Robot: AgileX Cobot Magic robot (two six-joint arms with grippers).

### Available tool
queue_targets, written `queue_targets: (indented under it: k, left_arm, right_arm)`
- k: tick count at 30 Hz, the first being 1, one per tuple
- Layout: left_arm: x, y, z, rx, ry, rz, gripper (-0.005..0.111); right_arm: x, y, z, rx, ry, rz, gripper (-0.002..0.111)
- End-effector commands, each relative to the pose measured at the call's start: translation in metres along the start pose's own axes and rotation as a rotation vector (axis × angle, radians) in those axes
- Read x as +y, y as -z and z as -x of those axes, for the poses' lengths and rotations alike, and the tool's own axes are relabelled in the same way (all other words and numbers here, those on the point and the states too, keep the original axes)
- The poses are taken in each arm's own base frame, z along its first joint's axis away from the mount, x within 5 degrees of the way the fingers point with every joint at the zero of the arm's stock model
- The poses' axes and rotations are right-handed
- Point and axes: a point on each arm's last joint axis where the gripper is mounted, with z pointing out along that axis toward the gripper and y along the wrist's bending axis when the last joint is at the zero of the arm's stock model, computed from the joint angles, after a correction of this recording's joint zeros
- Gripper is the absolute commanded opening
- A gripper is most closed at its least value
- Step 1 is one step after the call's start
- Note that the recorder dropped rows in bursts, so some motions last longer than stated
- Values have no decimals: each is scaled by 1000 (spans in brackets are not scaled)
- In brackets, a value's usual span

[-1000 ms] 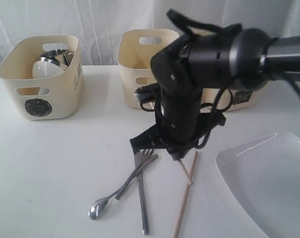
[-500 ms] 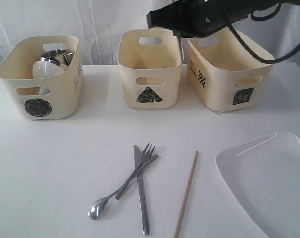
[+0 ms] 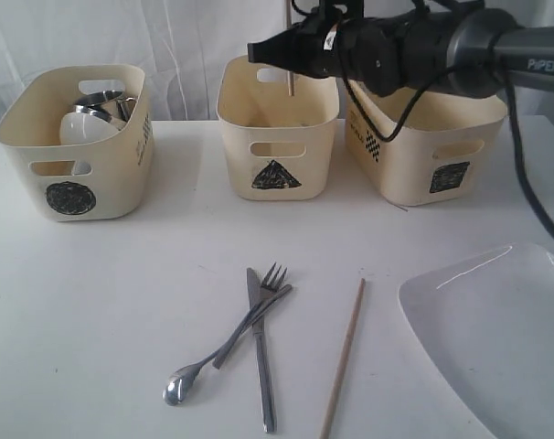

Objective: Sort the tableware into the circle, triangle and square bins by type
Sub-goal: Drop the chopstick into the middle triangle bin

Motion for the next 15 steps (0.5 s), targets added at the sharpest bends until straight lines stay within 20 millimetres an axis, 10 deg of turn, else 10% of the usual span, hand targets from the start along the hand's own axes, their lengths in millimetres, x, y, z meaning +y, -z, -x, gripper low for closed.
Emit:
queue_targets:
  k: [1, 5, 15]
  left_arm:
    - [0, -1, -8, 63, 13, 0, 1]
    - [0, -1, -8, 63, 13, 0, 1]
    - [0, -1, -8, 63, 13, 0, 1]
  right_arm:
    - [-5, -13, -10, -2, 12, -5, 24]
    - [-8, -14, -12, -3, 10, -9, 43]
    - [-12, 51, 13, 394, 45, -102, 26]
